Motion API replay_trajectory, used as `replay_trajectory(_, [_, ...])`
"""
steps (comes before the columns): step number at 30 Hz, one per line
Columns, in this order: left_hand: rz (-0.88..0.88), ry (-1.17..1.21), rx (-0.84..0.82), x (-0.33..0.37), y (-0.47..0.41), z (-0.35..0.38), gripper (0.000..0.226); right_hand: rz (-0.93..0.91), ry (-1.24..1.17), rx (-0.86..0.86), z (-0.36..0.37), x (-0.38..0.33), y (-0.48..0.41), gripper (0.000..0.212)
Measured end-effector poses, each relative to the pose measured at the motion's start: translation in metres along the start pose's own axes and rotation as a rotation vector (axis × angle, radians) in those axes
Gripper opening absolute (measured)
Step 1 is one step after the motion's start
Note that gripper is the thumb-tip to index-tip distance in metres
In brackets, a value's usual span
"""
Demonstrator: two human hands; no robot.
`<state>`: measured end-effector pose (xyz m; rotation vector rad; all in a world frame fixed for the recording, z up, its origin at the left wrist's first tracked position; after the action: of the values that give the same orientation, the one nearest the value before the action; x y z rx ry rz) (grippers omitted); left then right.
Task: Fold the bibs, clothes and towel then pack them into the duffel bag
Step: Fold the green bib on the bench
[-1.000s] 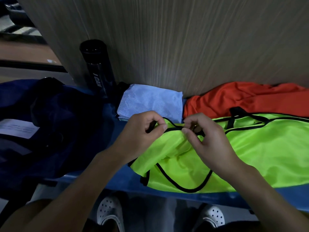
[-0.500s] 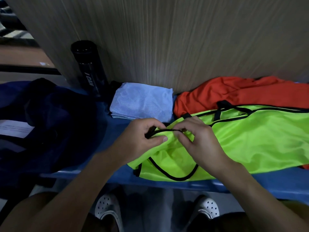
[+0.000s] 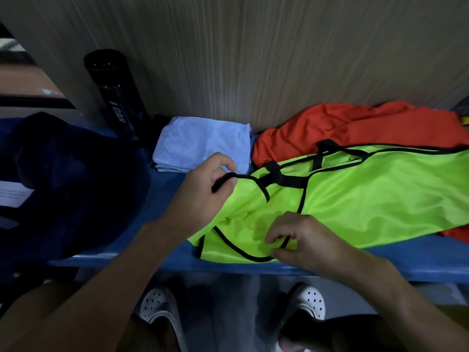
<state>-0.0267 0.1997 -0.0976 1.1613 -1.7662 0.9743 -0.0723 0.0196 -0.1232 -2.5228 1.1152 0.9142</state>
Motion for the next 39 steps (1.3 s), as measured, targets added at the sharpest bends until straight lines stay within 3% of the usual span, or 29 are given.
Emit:
replay_trajectory(5, [0.021, -0.012, 0.005, 0.005, -0.002, 0.009, 0.008, 0.018, 0.046, -0.089, 0.016, 0.01, 0.005, 0.022])
replay_trajectory(10, [0.017, 0.002, -0.02, 0.006, 0.002, 0.017, 0.013, -0.03, 0.121, -0.045, 0.019, 0.003, 0.002, 0.004])
replay_trajectory(13, [0.003, 0.0, -0.028, 0.005, 0.003, 0.019, 0.013, -0.037, 0.102, -0.008, 0.014, 0.002, 0.003, 0.006])
replay_trajectory(17, [-0.028, 0.051, -0.039, 0.007, 0.005, 0.023, 0.014, -0.048, 0.041, 0.183, -0.008, -0.01, 0.006, 0.018])
replay_trajectory(21, [0.016, 0.095, -0.108, 0.019, 0.008, 0.031, 0.01, -0.089, -0.016, 0.483, -0.036, -0.021, 0.008, 0.015])
replay_trajectory(23, [0.033, 0.144, -0.134, 0.026, 0.01, 0.036, 0.011, -0.089, -0.075, 0.536, -0.042, -0.02, 0.006, 0.015])
replay_trajectory(30, [0.039, 0.157, -0.164, 0.033, 0.017, 0.037, 0.037, -0.105, -0.267, 0.525, -0.039, -0.022, -0.008, 0.011])
replay_trajectory(33, [0.016, 0.166, -0.153, 0.029, 0.018, 0.033, 0.036, -0.049, -0.342, 0.474, -0.038, -0.018, -0.011, 0.022])
replay_trajectory(36, [0.014, 0.164, -0.16, 0.03, 0.019, 0.032, 0.031, -0.04, -0.257, 0.478, -0.039, -0.019, -0.011, 0.023])
replay_trajectory(39, [0.006, 0.08, -0.085, 0.023, 0.014, 0.018, 0.009, -0.044, -0.173, 0.455, -0.037, -0.02, -0.008, 0.019])
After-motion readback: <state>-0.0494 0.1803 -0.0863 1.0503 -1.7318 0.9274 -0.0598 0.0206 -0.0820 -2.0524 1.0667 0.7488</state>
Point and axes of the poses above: each hand's wrist, its own y-axis away from the middle knuckle, its own z-axis out of the palm, x = y × z, the point moved 7 cm from there along -y, towards the middle knuckle, and after that the axes turned 7 degrees about -x, right-handed, at the moved point
